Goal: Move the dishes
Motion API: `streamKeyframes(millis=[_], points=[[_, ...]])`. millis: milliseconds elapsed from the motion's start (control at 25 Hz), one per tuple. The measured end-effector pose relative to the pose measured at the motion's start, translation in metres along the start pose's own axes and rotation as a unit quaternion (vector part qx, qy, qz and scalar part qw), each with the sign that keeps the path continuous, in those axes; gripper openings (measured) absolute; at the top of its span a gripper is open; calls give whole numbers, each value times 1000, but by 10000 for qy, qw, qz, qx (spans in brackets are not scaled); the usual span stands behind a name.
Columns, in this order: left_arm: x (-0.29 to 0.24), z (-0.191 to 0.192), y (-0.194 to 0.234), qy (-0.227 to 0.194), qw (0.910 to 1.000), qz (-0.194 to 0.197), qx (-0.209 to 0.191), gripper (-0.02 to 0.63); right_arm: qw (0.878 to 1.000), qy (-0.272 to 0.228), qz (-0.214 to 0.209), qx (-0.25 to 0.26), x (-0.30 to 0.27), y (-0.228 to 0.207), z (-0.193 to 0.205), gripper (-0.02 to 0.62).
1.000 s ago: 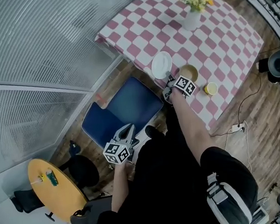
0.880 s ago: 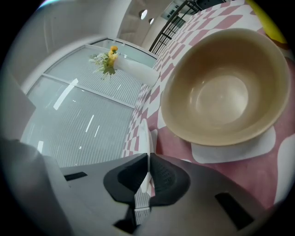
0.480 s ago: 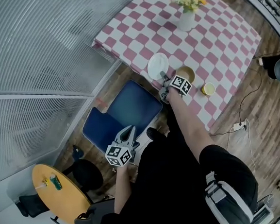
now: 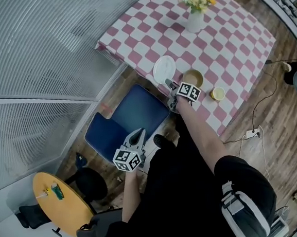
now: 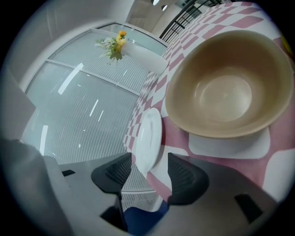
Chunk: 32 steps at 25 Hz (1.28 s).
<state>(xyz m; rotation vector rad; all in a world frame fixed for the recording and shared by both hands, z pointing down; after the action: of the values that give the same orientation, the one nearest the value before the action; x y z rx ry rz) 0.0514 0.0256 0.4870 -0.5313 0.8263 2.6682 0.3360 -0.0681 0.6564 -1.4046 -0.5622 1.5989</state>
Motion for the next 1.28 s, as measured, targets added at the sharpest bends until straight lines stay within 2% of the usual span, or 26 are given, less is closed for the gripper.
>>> streamKeyframes(millis=[240,320,400,480,520,680,840,1000,1120,1200,1280], points=[[-22,-1,-5,75,9999,117,-73,25,9974,444,-259,503,20,-5,15,252],[-31,-5,-5,56,9998,140,-107,25,9935,631,-422,853,28,-3,18,230],[-40,-11,-5,-5,9997,188,-128,25,9858,747,-520,1408,40,-4,19,164],[-46,-17,-7,-70,9995,264,-161,25,9768,813,-504,1915,56,-11,22,51],[-46,-19,-9,-90,9993,309,-191,25,9720,861,-492,2129,64,-16,26,17],[-48,-22,-12,4,9974,583,-421,25,9557,1053,-559,2690,96,-27,40,15],[-42,-14,-22,213,9930,883,-752,25,9463,790,-454,3102,142,-35,46,15],[-23,-11,-35,349,9875,1123,-1053,25,9391,238,-246,3419,194,-34,48,15],[-14,-1,-45,481,9841,1325,-1080,25,9261,8,-33,3772,232,-35,49,15],[-11,7,-48,582,9824,1424,-1062,25,9245,-102,7,3810,251,-34,50,15],[-11,10,-50,647,9803,1515,-1092,25,9179,-145,64,3966,264,-31,51,15]])
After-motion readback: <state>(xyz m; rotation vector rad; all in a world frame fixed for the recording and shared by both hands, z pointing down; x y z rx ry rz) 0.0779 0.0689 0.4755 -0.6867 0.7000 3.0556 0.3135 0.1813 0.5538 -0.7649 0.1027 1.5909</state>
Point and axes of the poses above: the fingertips, and each gripper's own axes: x backward along the fingers, y to its left, z out of its underside, the point moved 3 cm from there along x, backward along the fingers, and after that the axes turned 4 degrees about z, right-handed, at the moved point
